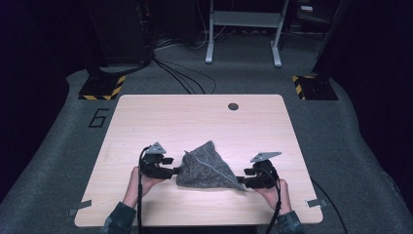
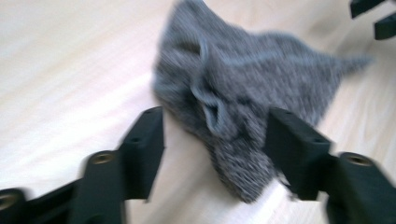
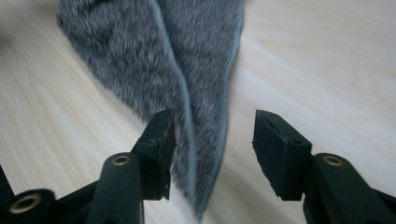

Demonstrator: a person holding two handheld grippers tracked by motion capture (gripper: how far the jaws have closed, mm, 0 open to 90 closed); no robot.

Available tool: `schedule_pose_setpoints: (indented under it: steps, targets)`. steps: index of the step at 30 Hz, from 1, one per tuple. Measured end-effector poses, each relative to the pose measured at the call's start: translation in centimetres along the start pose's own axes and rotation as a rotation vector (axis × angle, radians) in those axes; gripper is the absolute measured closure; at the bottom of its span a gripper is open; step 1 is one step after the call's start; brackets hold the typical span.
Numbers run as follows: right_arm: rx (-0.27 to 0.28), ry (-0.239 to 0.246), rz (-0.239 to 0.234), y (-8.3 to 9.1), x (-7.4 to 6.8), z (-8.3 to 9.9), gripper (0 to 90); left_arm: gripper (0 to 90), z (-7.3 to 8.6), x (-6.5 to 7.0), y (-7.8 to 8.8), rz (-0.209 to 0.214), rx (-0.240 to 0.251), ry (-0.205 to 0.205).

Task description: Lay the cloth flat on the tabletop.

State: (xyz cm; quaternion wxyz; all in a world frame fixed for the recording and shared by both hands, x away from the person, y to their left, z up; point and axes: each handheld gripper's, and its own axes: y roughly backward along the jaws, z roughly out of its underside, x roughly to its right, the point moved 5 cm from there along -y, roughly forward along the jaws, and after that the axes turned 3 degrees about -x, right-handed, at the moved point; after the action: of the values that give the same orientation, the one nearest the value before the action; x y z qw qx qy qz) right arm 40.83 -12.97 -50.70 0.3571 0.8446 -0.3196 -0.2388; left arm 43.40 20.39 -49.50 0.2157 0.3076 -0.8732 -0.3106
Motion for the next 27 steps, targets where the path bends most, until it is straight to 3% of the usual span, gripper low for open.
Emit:
schedule_pose_setpoints:
  steps: [1,3,5,7,10,11,12,15,19,23,27]
  targets:
    - [0.012,0.007,0.024,0.4,0.2,-0.8,46.0,31.8,-0.4,-0.1,0.1,-0.007,0.011,0.010]
    - [0.017,0.021,0.037,0.3,0.3,-2.5,45.2,28.6,-1.3,0.0,0.0,-0.014,0.009,-0.008]
    - [0.012,0.044,0.046,-0.8,0.5,-4.4,44.1,28.5,-2.1,0.3,-0.8,-0.020,-0.012,-0.029]
    - [-0.011,0.075,0.058,-2.6,0.7,-6.0,43.6,28.4,-2.6,0.5,-2.1,-0.012,-0.036,-0.028]
    - [-0.073,0.076,0.049,-6.8,1.1,-7.9,42.4,29.9,-2.8,0.4,-3.7,-0.018,-0.070,-0.028]
    - [-0.073,0.076,0.049,-6.8,1.1,-7.9,42.4,34.5,-2.8,0.4,-3.7,-0.018,-0.070,-0.028]
    - [-0.098,0.088,0.047,-9.1,1.1,-8.5,45.7,39.9,-2.8,0.4,-4.1,-0.028,-0.078,-0.032]
    - [-0.117,0.117,0.058,-11.1,0.4,-8.7,54.6,55.7,-2.4,1.0,-4.7,-0.007,-0.086,-0.057]
    - [-0.118,0.186,0.094,-11.9,-0.4,-8.4,71.8,76.9,-1.6,1.7,-4.9,0.023,-0.096,-0.102]
    - [-0.123,0.193,0.104,-11.8,-0.3,-8.2,78.4,82.3,-0.9,2.4,-4.7,0.058,-0.105,-0.136]
    - [-0.132,0.158,0.157,-11.3,0.2,-7.8,80.9,83.6,0.3,3.7,-4.4,0.091,-0.126,-0.161]
